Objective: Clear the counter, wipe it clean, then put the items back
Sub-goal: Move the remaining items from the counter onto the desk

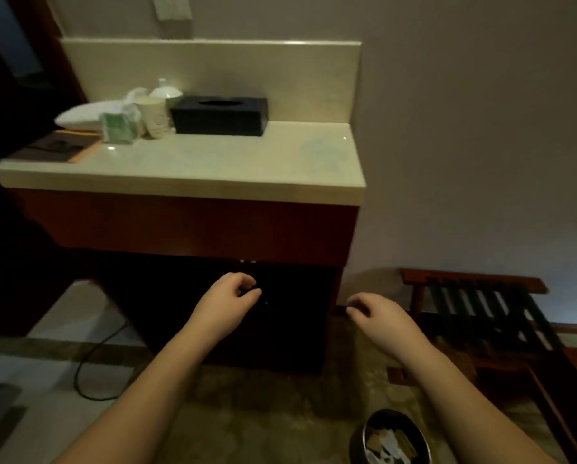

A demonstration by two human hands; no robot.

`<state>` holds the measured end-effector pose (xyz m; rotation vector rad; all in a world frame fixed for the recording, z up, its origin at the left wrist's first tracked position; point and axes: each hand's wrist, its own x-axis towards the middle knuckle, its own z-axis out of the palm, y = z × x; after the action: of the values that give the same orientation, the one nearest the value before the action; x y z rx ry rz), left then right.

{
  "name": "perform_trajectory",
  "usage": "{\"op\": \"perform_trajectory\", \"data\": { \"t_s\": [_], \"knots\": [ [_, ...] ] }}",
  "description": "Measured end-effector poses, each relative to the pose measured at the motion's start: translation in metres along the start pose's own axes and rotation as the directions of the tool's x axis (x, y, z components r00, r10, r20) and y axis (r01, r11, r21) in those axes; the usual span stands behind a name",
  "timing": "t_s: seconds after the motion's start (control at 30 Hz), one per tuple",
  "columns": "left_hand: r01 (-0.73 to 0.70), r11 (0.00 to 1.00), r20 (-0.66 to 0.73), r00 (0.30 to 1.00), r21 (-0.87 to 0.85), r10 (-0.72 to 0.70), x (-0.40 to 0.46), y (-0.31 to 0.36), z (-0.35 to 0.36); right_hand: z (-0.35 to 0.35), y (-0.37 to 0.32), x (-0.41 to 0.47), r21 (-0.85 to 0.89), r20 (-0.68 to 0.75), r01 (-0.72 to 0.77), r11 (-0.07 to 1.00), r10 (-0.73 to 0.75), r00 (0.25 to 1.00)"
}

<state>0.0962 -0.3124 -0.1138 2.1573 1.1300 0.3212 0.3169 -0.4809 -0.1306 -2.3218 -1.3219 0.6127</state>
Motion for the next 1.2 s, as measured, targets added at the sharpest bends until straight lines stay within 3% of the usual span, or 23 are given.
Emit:
{"op": "perform_trajectory", "data": {
  "t_s": [0.13, 0.3, 0.6, 0.9, 1.2],
  "knots": [
    [-0.037, 0.999, -0.052, 0.998, -0.015, 0.037, 0.037, -0.022, -0.068, -0.012, -0.070, 0.045, -0.003, -0.052, 0.098, 0.995, -0.098, 0.994],
    [-0.079, 0.995, -0.178, 0.980, 0.059, 0.088, 0.084, -0.035, -0.134, -0.045, -0.136, 0.091, -0.144, -0.152, 0.186, 0.972, -0.208, 0.966],
    [0.000, 0.990, -0.336, 0.941, 0.139, 0.047, 0.179, -0.038, -0.221, -0.104, -0.207, 0.203, -0.340, -0.203, 0.253, 0.906, -0.334, 0.921],
    [0.107, 0.971, -0.485, 0.875, 0.214, 0.010, 0.275, -0.040, -0.268, -0.134, -0.241, 0.343, -0.363, -0.173, 0.233, 0.902, -0.311, 0.935],
    [0.292, 0.925, -0.523, 0.843, 0.245, -0.128, 0.349, -0.037, -0.276, -0.129, -0.260, 0.463, -0.443, -0.003, 0.243, 0.863, -0.272, 0.962]
  ]
}}
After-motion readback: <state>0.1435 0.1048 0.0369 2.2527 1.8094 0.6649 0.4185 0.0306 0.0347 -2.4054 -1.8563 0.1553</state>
